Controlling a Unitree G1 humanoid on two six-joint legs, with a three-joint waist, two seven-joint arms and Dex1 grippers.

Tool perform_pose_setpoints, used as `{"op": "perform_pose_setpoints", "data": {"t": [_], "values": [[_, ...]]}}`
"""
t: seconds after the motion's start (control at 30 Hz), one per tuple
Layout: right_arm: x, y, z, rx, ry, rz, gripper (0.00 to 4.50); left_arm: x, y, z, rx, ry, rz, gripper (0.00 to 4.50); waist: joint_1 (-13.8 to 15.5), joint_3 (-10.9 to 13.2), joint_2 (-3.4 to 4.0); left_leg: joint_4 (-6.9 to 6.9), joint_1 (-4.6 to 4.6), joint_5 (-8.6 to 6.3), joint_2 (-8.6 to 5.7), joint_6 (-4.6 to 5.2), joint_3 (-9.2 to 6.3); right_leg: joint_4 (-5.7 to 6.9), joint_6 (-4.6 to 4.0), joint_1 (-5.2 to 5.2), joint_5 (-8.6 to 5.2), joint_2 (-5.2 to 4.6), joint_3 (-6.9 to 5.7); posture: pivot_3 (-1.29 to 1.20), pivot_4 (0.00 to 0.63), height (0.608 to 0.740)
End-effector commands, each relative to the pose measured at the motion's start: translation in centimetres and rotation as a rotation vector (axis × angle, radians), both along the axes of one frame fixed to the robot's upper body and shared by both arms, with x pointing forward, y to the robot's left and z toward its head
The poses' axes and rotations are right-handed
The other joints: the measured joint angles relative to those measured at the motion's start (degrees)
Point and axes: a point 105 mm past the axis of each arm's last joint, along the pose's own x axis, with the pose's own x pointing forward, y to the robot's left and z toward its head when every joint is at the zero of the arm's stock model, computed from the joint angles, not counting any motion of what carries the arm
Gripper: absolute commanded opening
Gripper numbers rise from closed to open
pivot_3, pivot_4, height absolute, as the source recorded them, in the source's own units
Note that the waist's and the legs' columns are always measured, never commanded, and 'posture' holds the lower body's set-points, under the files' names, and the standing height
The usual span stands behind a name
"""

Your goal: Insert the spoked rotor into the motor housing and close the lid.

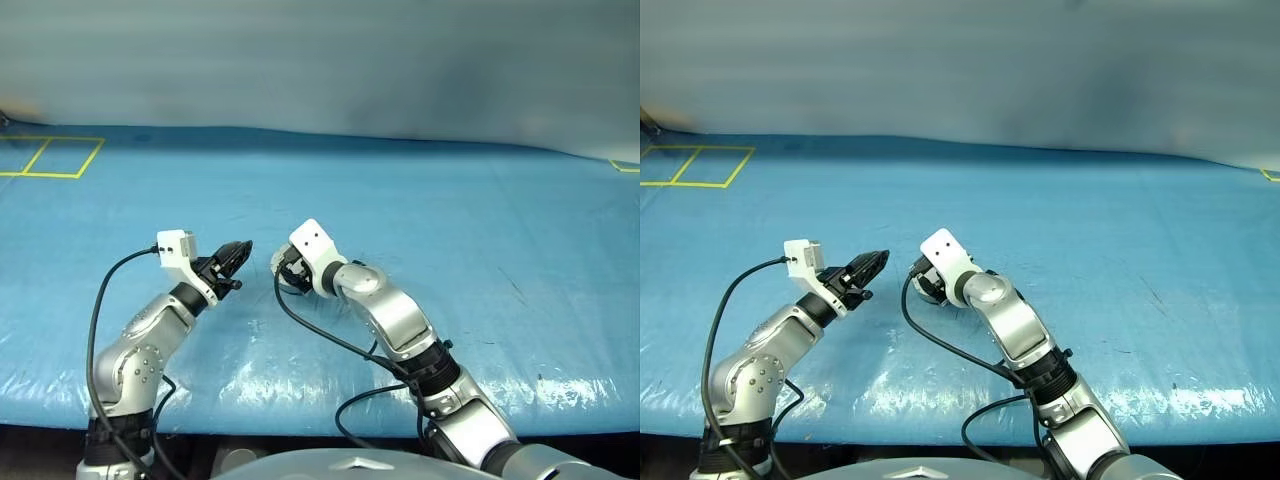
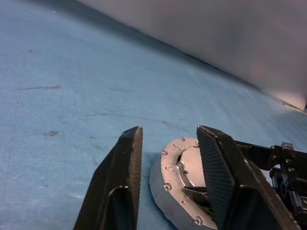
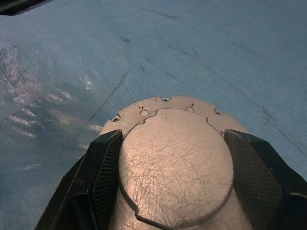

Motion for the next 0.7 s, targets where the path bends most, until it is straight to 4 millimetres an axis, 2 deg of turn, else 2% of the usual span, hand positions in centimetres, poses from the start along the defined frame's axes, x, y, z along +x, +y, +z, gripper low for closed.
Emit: {"op": "perform_pose_setpoints", "data": {"t": [0.03,0.07,0.3,0.7], "values": [[-1.7,-3.6,-7.4,-0.166,0.26,-0.112,3.02,1.0,-0.4,0.5,-0.043,0.001,-0.036,0.18,-0.09,0.0,0.0,0.0,0.0,0.0,0.0,0.0,0.0,0.0,0.0,0.0,0.0,0.0,0.0,0.0,0.15,0.74],[-1.7,-3.6,-7.4,-0.165,0.26,-0.113,3.02,1.1,-0.7,0.5,-0.043,0.007,-0.051,0.02,-0.14,0.0,0.0,0.0,0.0,0.0,0.0,0.0,0.0,0.0,0.01,0.0,0.0,0.0,0.01,0.0,0.15,0.74],[-1.7,-3.4,-7.3,-0.161,0.258,-0.11,3.02,2.0,-2.8,-0.8,0.028,0.078,-0.181,0.02,-0.3,0.0,0.0,-0.02,0.0,0.01,0.01,-0.01,-0.02,0.0,0.03,0.0,0.02,0.03,0.01,0.0,0.15,0.74],[-1.6,-3.2,-7.1,-0.146,0.255,-0.119,3.02,2.9,-3.5,-2.4,0.122,0.142,-0.184,0.02,-0.59,0.03,0.02,-0.07,0.0,0.01,0.03,-0.02,-0.04,0.0,0.04,-0.04,0.02,0.06,0.02,0.0,0.15,0.74]]}}
